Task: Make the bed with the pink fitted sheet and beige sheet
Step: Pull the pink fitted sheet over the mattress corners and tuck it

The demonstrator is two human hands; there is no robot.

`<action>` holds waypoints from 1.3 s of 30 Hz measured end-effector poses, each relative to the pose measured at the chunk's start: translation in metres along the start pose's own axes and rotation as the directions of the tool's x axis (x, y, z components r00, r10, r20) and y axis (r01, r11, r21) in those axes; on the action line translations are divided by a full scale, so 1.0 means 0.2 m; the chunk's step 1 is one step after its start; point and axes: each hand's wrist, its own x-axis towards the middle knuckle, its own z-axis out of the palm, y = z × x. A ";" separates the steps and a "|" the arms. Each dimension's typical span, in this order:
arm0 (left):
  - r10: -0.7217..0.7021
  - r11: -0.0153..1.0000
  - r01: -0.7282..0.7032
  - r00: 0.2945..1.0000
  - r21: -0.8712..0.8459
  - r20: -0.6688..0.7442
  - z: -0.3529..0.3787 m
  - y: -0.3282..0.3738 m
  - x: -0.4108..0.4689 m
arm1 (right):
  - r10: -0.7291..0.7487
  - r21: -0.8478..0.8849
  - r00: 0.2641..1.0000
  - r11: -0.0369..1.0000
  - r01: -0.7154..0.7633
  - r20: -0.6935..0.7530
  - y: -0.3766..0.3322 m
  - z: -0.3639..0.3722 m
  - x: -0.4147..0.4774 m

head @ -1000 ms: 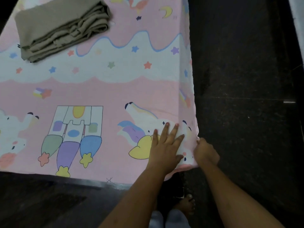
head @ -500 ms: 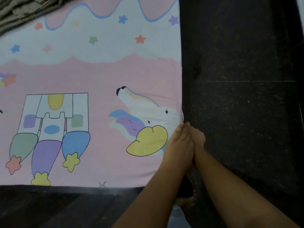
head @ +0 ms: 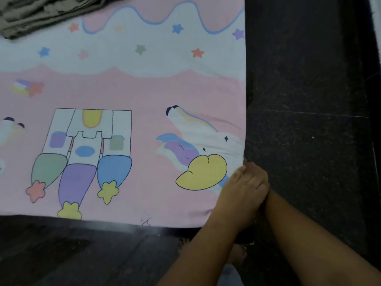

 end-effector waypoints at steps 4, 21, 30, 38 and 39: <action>-0.179 0.936 0.047 0.917 -0.350 -0.356 -0.05 -0.03 -0.29 | -0.059 0.596 0.975 0.799 -0.083 0.215 0.15 -0.16 0.10; -0.163 0.987 0.151 0.937 -0.061 -0.308 -0.03 -0.12 -0.40 | 0.114 0.430 0.985 0.888 -0.161 0.133 0.08 -0.19 -0.16; -0.422 0.848 0.391 0.906 -0.358 -0.011 -0.21 -0.14 -0.35 | -0.033 0.032 0.992 0.999 0.029 0.123 0.09 -0.25 -0.20; -0.734 0.632 0.373 0.568 -0.679 -0.372 -0.34 -0.43 -0.35 | 0.053 0.421 0.792 0.867 0.265 -0.608 -0.10 -0.76 0.01; -0.735 0.638 0.370 0.555 -0.675 -0.390 -0.35 -0.46 -0.33 | -0.035 0.371 0.738 0.848 0.379 -0.674 -0.20 -0.83 0.03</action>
